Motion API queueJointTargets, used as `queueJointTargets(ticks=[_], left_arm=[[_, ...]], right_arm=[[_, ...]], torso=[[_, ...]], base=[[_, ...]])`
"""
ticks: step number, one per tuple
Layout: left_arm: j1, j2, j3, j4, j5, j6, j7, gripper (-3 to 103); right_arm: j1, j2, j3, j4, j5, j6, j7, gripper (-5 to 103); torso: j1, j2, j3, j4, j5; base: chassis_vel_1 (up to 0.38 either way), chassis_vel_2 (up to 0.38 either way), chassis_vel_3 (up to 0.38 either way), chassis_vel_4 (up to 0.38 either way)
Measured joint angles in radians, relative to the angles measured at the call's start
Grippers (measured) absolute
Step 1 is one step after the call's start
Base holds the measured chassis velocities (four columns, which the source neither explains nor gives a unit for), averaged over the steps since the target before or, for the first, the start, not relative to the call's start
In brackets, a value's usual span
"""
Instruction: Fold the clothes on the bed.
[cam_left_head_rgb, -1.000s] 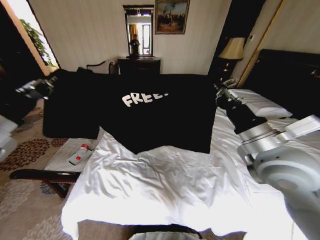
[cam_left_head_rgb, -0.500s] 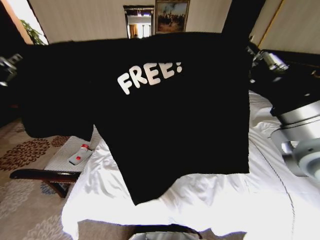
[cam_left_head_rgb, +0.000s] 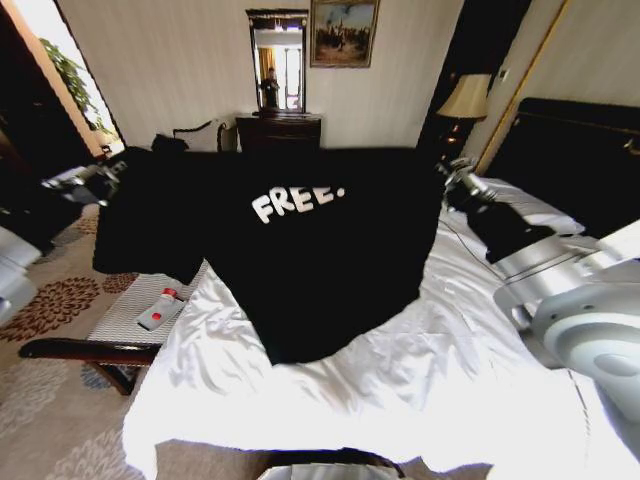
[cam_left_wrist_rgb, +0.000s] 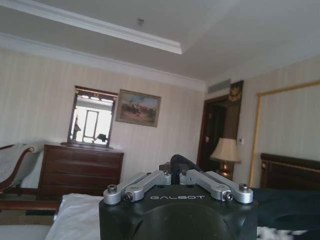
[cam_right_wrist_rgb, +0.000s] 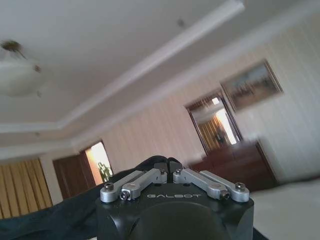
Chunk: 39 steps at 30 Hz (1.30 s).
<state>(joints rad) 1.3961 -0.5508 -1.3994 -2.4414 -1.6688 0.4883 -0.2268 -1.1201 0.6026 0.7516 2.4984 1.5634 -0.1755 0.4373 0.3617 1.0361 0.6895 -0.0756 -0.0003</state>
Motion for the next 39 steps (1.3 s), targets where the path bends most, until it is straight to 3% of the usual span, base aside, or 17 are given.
queueJointTargets(ticks=[3,6,12,17,21,25,29,32,35,36,37,39], left_arm=[[0.054,-0.009,-0.071,-0.042,-0.035,0.014,0.0,2],[0.083,-0.001,-0.164,-0.062,-0.135,0.038,-0.034,2],[0.056,0.056,-0.191,-0.063,-0.173,0.04,-0.046,2],[0.03,0.076,-0.174,-0.046,-0.165,0.036,-0.046,2],[0.012,0.037,-0.052,-0.023,-0.082,0.038,-0.054,2],[0.013,0.015,-0.008,-0.023,-0.052,0.06,-0.073,2],[0.026,-0.003,0.009,-0.048,-0.062,0.067,-0.075,2],[0.025,-0.034,0.075,-0.056,-0.01,0.067,-0.076,2],[0.055,-0.115,0.181,-0.056,0.11,0.073,-0.063,2],[0.072,-0.155,0.225,-0.053,0.149,0.082,-0.058,2],[0.072,-0.155,0.225,-0.053,0.149,0.082,-0.058,2],[0.082,-0.211,0.319,-0.022,0.221,0.09,-0.053,2]], right_arm=[[-0.076,0.012,0.008,0.0,-0.054,-0.001,-0.01,1],[-0.126,0.027,0.019,0.0,-0.056,0.0,0.02,1],[-0.097,0.03,0.04,0.0,-0.033,-0.006,0.075,1],[-0.061,0.016,0.057,0.001,-0.153,-0.008,0.033,1],[-0.059,0.057,0.018,-0.011,-0.185,-0.005,0.032,1],[-0.085,0.094,0.001,-0.003,-0.137,-0.047,0.09,1],[-0.112,0.114,0.011,0.0,-0.084,-0.072,0.097,1],[-0.124,0.133,-0.023,0.0,-0.094,-0.095,0.1,1],[-0.134,0.185,-0.171,-0.024,-0.156,-0.145,0.137,1],[-0.129,0.21,-0.244,-0.083,-0.178,-0.166,0.158,1],[-0.129,0.21,-0.244,-0.083,-0.178,-0.166,0.158,1],[-0.12,0.256,-0.361,-0.189,-0.235,-0.188,0.174,1]], torso=[[0.0,0.0,0.0,0.0004,0.0],[0.0,0.0,0.0,0.0,-0.0003],[0.0,0.0,0.0,-0.0001,-0.0002],[0.0,0.0,0.0,0.0,0.0],[0.0,0.0,0.0,0.0001,-0.0011],[0.0,0.0,0.0,0.0,-0.0003],[0.0,0.0,0.0,-0.0001,0.0003],[0.0,0.0,0.0,-0.0001,-0.0003],[0.0,0.0,0.0,-0.0006,-0.0008],[0.0,0.0,0.0,0.0004,-0.0009],[0.0,0.0,0.0,0.0004,-0.0009],[0.0,0.0,0.0,0.0007,0.0001]], base=[[0.0,0.0,0.0,0.0],[0.0,0.0,0.0,0.0],[0.0,0.0,0.0,0.0],[0.0,0.0,0.0,0.0],[0.0,0.0,0.0,0.0],[0.0,0.0,0.0,0.0],[0.0,0.0,0.0,0.0],[0.0,0.0,0.0,0.0],[0.0,0.0,0.0,0.0],[0.0,0.0,0.0,0.0],[0.0,0.0,0.0,0.0],[0.0,0.0,0.0,0.0]])
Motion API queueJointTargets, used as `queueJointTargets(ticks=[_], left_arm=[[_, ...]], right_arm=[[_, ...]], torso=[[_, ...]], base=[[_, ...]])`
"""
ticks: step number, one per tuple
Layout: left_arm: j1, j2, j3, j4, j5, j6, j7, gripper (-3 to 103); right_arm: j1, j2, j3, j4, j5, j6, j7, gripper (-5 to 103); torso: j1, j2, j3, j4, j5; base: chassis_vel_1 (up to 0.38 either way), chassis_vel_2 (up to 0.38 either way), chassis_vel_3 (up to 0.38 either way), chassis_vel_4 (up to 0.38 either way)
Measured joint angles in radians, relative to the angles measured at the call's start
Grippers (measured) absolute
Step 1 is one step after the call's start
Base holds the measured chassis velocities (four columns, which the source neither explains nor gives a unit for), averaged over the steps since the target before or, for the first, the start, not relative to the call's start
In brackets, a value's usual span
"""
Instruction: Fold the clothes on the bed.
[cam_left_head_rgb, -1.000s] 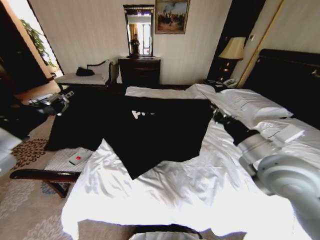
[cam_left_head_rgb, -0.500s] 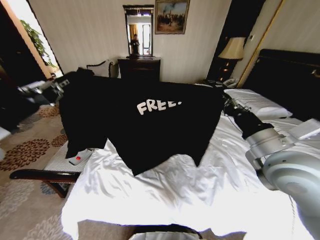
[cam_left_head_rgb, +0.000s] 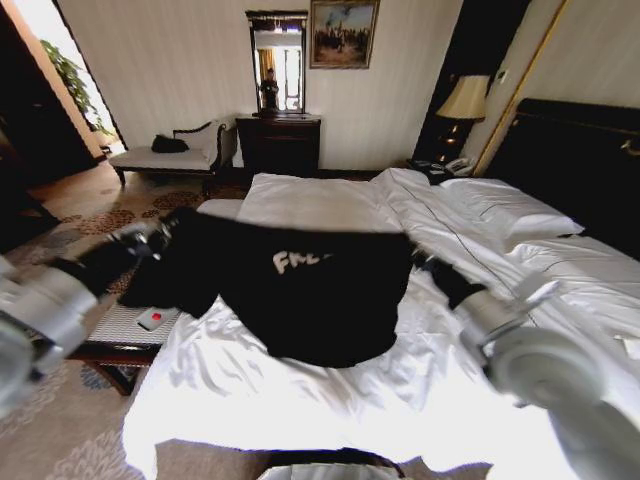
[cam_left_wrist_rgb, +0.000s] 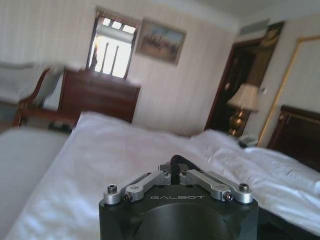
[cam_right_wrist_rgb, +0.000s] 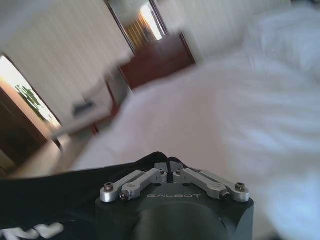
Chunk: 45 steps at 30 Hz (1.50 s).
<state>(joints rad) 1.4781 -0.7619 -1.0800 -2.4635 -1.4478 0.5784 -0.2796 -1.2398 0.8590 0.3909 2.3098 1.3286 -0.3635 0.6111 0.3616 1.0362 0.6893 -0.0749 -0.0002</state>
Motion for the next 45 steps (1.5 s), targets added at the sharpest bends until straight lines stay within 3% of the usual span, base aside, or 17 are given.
queueJointTargets(ticks=[1,5,6,10,16,19,26,33,34,35,38,41,45], left_arm=[[0.0,0.0,0.0,0.0,0.0,0.0,0.0,2],[-0.022,-0.083,0.182,0.138,0.143,0.015,0.011,2],[-0.022,-0.083,0.182,0.138,0.143,0.015,0.011,2],[-0.051,-0.118,0.268,0.311,0.289,0.012,0.046,2],[-0.03,-0.12,0.273,0.377,0.421,-0.011,0.124,2],[-0.007,-0.135,0.273,0.417,0.551,-0.051,0.194,2],[-0.001,-0.189,0.299,0.483,0.6,-0.082,0.208,2],[-0.006,-0.204,0.309,0.505,0.6,-0.085,0.204,2],[-0.008,-0.203,0.306,0.508,0.597,-0.085,0.203,2],[-0.008,-0.203,0.306,0.508,0.597,-0.085,0.203,2],[-0.01,-0.196,0.292,0.512,0.582,-0.085,0.203,2],[-0.009,-0.191,0.275,0.511,0.569,-0.085,0.203,2],[0.002,-0.184,0.254,0.509,0.561,-0.091,0.203,2]], right_arm=[[0.0,0.0,0.0,0.0,0.0,0.0,0.0,1],[0.058,0.108,-0.204,-0.228,-0.118,-0.02,-0.003,1],[0.058,0.108,-0.204,-0.228,-0.118,-0.02,-0.003,1],[0.111,0.205,-0.315,-0.406,-0.249,-0.007,-0.029,1],[0.105,0.225,-0.335,-0.423,-0.326,0.029,-0.059,1],[0.083,0.218,-0.321,-0.389,-0.387,0.063,-0.101,1],[0.079,0.272,-0.309,-0.433,-0.571,0.155,-0.16,-2],[0.063,0.304,-0.283,-0.486,-0.833,0.25,-0.226,30],[0.057,0.3,-0.28,-0.487,-0.872,0.263,-0.233,30],[0.057,0.3,-0.28,-0.487,-0.872,0.263,-0.233,30],[0.041,0.285,-0.272,-0.476,-0.949,0.277,-0.235,46],[0.035,0.276,-0.268,-0.445,-0.944,0.277,-0.226,51],[0.076,0.253,-0.264,-0.352,-0.783,0.227,-0.211,73]], torso=[[0.0,0.0,0.0,0.0,0.0],[0.0,0.0,0.0,-0.0009,-0.0003],[0.0,0.0,0.0,-0.0009,-0.0003],[0.0,0.0,0.0,-0.0006,-0.0007],[0.0,0.0,0.0,-0.0006,-0.0005],[0.0,0.0,0.0,-0.0009,-0.0005],[0.0,0.0,0.0,-0.0006,-0.0004],[0.0,0.0,0.0,-0.0007,-0.0003],[0.0,0.0,0.0,-0.0008,-0.0004],[0.0,0.0,0.0,-0.0008,-0.0004],[0.0,0.0,0.0,-0.0009,-0.0003],[0.0,0.0,0.0,-0.0009,-0.0003],[0.0,0.0,0.0,-0.0005,-0.0003]], base=[[0.0,0.0,0.0,0.0],[0.0,0.0,0.0,0.0],[0.0,0.0,0.0,0.0],[0.0,0.0,0.0,0.0],[0.0,0.0,0.0,0.0],[0.0,0.0,0.0,0.0],[0.0,0.0,0.0,0.0],[0.0,0.0,0.0,0.0],[0.0,0.0,0.0,0.0],[0.0,0.0,0.0,0.0],[0.0,0.0,0.0,0.0],[0.0,0.0,0.0,0.0],[0.0,0.0,0.0,0.0]])
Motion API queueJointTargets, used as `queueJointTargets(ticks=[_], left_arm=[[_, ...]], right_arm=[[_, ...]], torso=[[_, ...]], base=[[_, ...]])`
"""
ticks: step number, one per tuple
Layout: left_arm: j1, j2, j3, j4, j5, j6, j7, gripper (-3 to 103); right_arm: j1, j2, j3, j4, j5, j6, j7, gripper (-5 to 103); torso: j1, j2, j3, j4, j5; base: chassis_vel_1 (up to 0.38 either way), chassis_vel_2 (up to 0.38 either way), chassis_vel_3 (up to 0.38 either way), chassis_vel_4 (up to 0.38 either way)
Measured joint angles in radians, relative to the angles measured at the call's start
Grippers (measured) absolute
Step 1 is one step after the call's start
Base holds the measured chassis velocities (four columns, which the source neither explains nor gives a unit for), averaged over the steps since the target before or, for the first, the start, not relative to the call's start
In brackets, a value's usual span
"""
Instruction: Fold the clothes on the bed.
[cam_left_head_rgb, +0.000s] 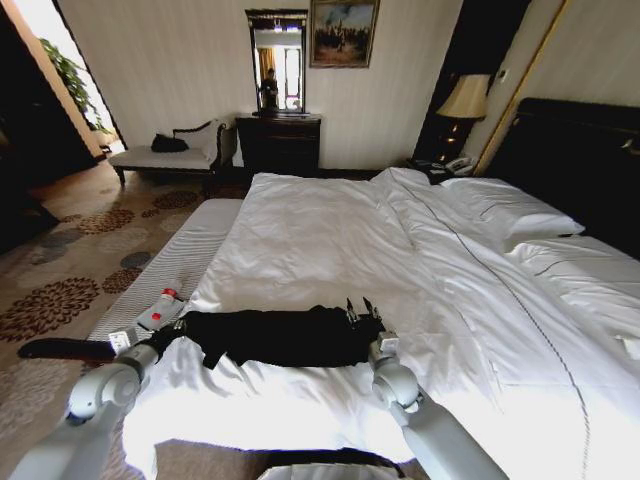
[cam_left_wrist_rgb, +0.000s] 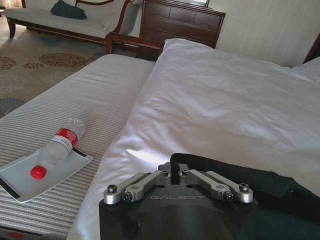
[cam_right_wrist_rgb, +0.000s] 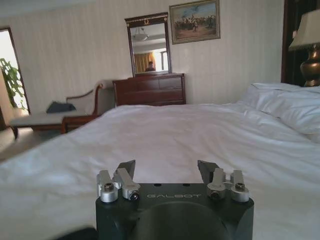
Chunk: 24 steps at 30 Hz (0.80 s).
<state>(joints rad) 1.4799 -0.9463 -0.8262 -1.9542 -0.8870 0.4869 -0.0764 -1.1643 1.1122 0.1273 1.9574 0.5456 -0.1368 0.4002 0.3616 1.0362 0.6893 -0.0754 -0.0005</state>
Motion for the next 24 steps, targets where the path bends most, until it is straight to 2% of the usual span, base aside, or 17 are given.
queueJointTargets(ticks=[1,4,5,8,9,10,11,12,14,15,19,20,22,24], left_arm=[[0.0,0.0,0.0,0.0,0.0,0.0,0.0,2],[0.001,0.0,-0.003,-0.001,-0.003,-0.002,0.0,2],[0.001,0.0,-0.003,-0.001,-0.003,-0.002,0.0,2],[-0.016,0.016,0.012,-0.004,-0.011,-0.002,0.0,2],[-0.023,0.02,0.02,-0.008,-0.014,-0.002,0.0,2],[-0.027,0.021,0.025,-0.013,-0.016,-0.002,0.0,2],[-0.027,0.021,0.025,-0.013,-0.016,-0.002,0.0,2],[-0.029,0.021,0.029,-0.019,-0.018,-0.002,-0.001,2],[-0.032,0.018,0.037,-0.033,-0.019,-0.001,-0.002,2],[-0.032,0.018,0.037,-0.033,-0.019,-0.001,-0.002,2],[-0.043,0.017,0.057,-0.066,-0.019,0.002,-0.004,2],[-0.043,0.017,0.057,-0.066,-0.019,0.002,-0.004,2],[-0.047,0.015,0.067,-0.087,-0.019,0.003,-0.004,2],[-0.049,0.012,0.074,-0.106,-0.019,0.003,-0.004,2]], right_arm=[[0.0,0.0,0.0,0.0,0.0,0.0,0.0,73],[0.084,-0.062,-0.013,0.06,0.285,-0.13,0.049,84],[0.084,-0.062,-0.013,0.06,0.285,-0.13,0.049,84],[0.205,-0.14,-0.029,0.091,0.667,-0.369,0.184,98],[0.252,-0.152,-0.041,0.07,0.754,-0.423,0.22,100],[0.305,-0.162,-0.062,0.032,0.802,-0.459,0.238,100],[0.305,-0.162,-0.062,0.032,0.802,-0.459,0.238,100],[0.365,-0.168,-0.09,-0.011,0.822,-0.489,0.244,100],[0.478,-0.177,-0.158,-0.095,0.836,-0.532,0.208,100],[0.478,-0.177,-0.158,-0.095,0.836,-0.532,0.208,100],[0.63,-0.177,-0.316,-0.226,0.77,-0.545,0.062,100],[0.63,-0.177,-0.316,-0.226,0.77,-0.545,0.062,100],[0.69,-0.153,-0.354,-0.302,0.784,-0.593,-0.015,100],[0.723,-0.125,-0.371,-0.369,0.798,-0.605,-0.072,100]], torso=[[0.0,0.0,0.0,0.0,0.0],[0.0,0.0,0.0,0.0001,0.0],[0.0,0.0,0.0,0.0001,0.0],[0.0,0.0,0.0,-0.0003,-0.0002],[0.0,0.0,0.0,-0.0007,0.0002],[0.0,0.0,0.0,-0.0008,0.0002],[0.0,0.0,0.0,-0.0008,0.0002],[0.0,0.0,0.0,-0.0005,0.0001],[0.0,0.0,0.0,0.0004,-0.0002],[0.0,0.0,0.0,0.0004,-0.0002],[0.0,0.0,0.0,-0.0004,0.0002],[0.0,0.0,0.0,-0.0004,0.0002],[0.0,0.0,0.0,-0.0003,-0.0002],[0.0,0.0,0.0,0.0001,-0.0002]], base=[[0.0,0.0,0.0,0.0],[0.0,0.0,0.0,0.0],[0.0,0.0,0.0,0.0],[0.0,0.0,0.0,0.0],[0.0,0.0,0.0,0.0],[0.0,0.0,0.0,0.0],[0.0,0.0,0.0,0.0],[0.0,0.0,0.0,0.0],[0.0,0.0,0.0,0.0],[0.0,0.0,0.0,0.0],[0.0,0.0,0.0,0.0],[0.0,0.0,0.0,0.0],[0.0,0.0,0.0,0.0],[0.0,0.0,0.0,0.0]])
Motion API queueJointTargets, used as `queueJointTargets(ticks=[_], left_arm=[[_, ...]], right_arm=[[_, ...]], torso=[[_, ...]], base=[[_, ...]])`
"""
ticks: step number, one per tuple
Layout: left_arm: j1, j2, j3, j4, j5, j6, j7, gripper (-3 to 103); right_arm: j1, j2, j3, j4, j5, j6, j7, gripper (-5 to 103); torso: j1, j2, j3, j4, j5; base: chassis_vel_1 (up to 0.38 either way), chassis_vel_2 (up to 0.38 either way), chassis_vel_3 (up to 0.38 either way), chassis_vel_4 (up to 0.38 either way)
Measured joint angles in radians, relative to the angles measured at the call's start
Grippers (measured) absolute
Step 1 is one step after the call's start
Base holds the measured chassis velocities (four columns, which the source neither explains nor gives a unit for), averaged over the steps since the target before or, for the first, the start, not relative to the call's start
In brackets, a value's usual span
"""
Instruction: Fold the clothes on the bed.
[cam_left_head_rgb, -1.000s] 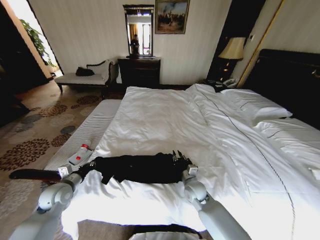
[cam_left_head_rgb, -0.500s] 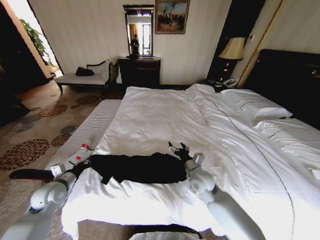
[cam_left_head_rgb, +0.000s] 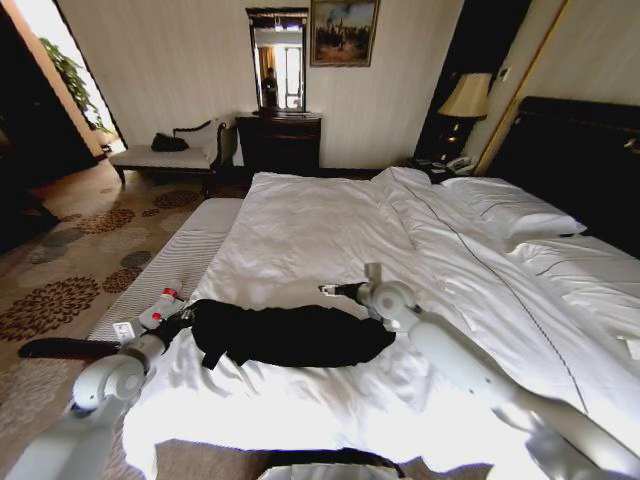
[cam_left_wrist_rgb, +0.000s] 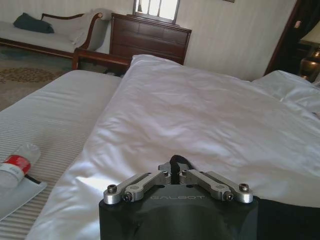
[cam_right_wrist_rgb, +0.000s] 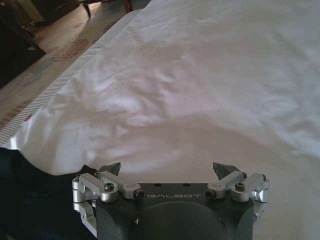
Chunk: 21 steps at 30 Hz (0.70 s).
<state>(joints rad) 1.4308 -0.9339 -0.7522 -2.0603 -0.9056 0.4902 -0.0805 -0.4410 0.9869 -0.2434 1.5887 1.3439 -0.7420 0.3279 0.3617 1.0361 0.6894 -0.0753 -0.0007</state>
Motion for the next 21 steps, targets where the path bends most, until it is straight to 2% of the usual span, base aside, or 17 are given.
queueJointTargets(ticks=[3,10,16,21], left_arm=[[0.0,-0.005,0.002,-0.022,-0.001,0.0,0.0,2],[0.005,-0.014,-0.002,-0.071,-0.009,0.002,0.001,2],[0.002,-0.017,-0.001,-0.074,-0.008,0.004,0.001,2],[-0.001,-0.023,0.001,-0.064,-0.003,0.008,0.001,2]], right_arm=[[0.02,0.031,-0.015,-0.06,-0.023,-0.002,-0.04,100],[0.02,0.051,-0.053,-0.127,-0.191,-0.002,-0.09,100],[-0.022,0.02,-0.05,-0.065,-0.167,0.0,-0.072,100],[-0.056,0.013,-0.031,-0.005,-0.073,0.002,-0.022,100]], torso=[[0.0,0.0,0.0,-0.0001,0.0001],[0.0,0.0,0.0,-0.0002,0.0001],[0.0,0.0,0.0,-0.0006,0.0002],[0.0,0.0,0.0,-0.0001,0.0001]], base=[[0.0,0.0,0.0,0.0],[0.0,0.0,0.0,0.0],[0.0,0.0,0.0,0.0],[0.0,0.0,0.0,0.0]])
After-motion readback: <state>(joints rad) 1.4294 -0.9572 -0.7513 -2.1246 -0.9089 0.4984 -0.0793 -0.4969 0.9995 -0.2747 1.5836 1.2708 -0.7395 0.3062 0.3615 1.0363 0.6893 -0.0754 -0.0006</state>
